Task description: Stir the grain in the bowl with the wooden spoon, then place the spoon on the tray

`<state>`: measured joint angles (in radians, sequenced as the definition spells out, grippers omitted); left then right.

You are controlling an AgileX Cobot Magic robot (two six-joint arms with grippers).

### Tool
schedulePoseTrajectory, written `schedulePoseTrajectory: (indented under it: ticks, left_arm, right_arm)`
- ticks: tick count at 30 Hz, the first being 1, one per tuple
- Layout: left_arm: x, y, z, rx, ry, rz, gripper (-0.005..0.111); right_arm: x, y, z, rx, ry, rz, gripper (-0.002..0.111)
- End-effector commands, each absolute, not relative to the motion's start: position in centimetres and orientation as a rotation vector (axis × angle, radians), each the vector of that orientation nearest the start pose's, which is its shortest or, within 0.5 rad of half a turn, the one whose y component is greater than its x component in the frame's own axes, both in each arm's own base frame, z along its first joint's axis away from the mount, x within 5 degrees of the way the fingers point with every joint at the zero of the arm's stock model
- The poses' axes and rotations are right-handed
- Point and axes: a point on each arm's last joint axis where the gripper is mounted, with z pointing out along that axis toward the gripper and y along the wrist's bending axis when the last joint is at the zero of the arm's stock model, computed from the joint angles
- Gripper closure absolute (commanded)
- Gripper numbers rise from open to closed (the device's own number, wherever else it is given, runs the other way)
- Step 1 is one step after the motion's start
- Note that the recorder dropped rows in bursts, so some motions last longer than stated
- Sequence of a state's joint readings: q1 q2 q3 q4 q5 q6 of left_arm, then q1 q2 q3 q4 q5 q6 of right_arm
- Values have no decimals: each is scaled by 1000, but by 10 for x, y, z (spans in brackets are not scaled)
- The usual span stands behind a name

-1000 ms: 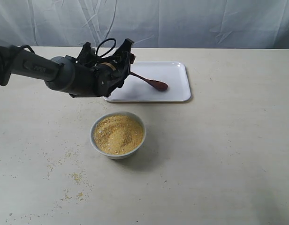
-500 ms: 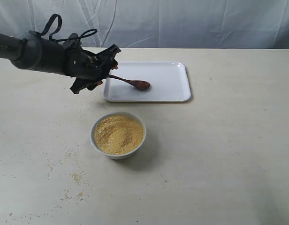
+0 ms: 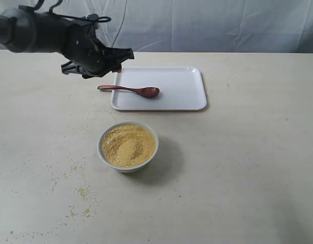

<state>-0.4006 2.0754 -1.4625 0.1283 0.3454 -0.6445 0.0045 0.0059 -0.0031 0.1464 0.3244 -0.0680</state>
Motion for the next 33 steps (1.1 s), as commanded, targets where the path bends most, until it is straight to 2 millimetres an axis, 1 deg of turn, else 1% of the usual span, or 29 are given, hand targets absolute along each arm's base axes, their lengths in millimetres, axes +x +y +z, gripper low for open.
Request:
schedulePoseTrajectory:
  ticks: [1,4,5,7,8,11,13,17,22,26,30,33]
  left_arm:
    - [409,-166,204,-48,2542,-237,85]
    - [398,-151,217,-55,2627,-129,106]
    - [390,-144,228,-34,2658,-47,106]
    - [379,-137,243,-23,2675,19,106]
    - [373,-135,250,-26,2679,25,106]
    - [349,-126,275,-31,2660,3,106]
    - [329,-121,287,16,2654,-42,106]
    - [288,-113,297,115,2646,-141,106]
    - [231,-91,303,114,2558,-213,106]
    - [191,-75,309,109,2467,-249,106]
    - [151,-58,326,101,2326,-298,106]
    - [127,-46,341,107,2219,-289,106]
  right_arm:
    - [54,4,185,30,1792,89,108]
    - [54,4,185,30,1792,89,108]
    - [54,4,185,30,1792,89,108]
    - [54,4,185,30,1792,89,108]
    - [54,4,185,30,1792,89,108]
    - [54,4,185,30,1792,89,108]
    - [54,4,185,30,1792,89,108]
    - [54,4,185,30,1792,89,108]
    - [54,4,185,30,1792,89,108]
    - [54,4,185,30,1792,89,108]
    - [54,4,185,30,1792,89,108]
    - [54,4,185,30,1792,89,108]
